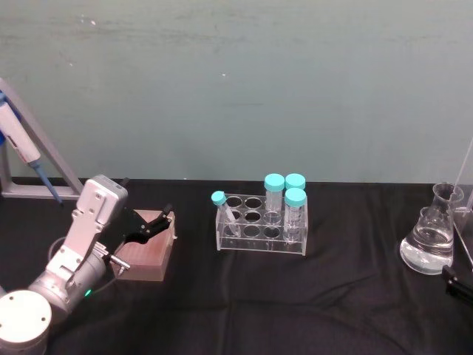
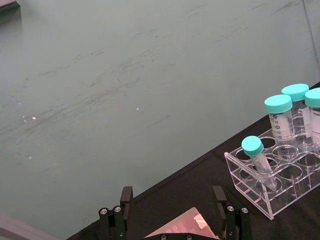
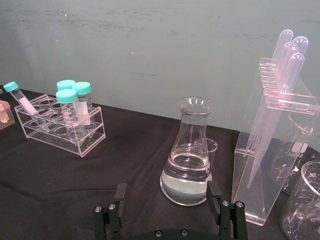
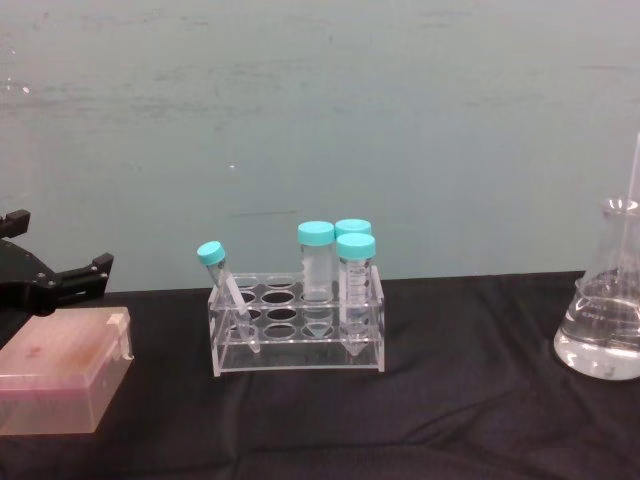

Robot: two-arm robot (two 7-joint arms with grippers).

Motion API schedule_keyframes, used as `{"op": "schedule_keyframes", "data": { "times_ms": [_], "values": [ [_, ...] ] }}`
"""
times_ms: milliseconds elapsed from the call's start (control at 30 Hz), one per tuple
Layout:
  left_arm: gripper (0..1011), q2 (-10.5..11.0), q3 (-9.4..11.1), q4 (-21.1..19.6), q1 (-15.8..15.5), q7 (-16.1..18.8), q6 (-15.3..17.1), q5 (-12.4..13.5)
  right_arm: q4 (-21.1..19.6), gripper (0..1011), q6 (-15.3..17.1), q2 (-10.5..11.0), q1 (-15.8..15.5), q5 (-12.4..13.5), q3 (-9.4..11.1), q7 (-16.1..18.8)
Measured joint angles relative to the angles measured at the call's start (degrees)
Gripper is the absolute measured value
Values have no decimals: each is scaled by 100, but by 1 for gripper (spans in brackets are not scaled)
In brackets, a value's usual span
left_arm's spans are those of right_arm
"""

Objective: Place the experimental apparatus aside using one hand.

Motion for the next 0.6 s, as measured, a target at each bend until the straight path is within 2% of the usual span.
{"op": "schedule_keyframes", "data": {
  "times_ms": [600],
  "values": [
    [1000, 0, 0, 0, 0, 0, 0, 0, 0, 1000, 0, 0, 0, 0, 0, 0]
  ]
}}
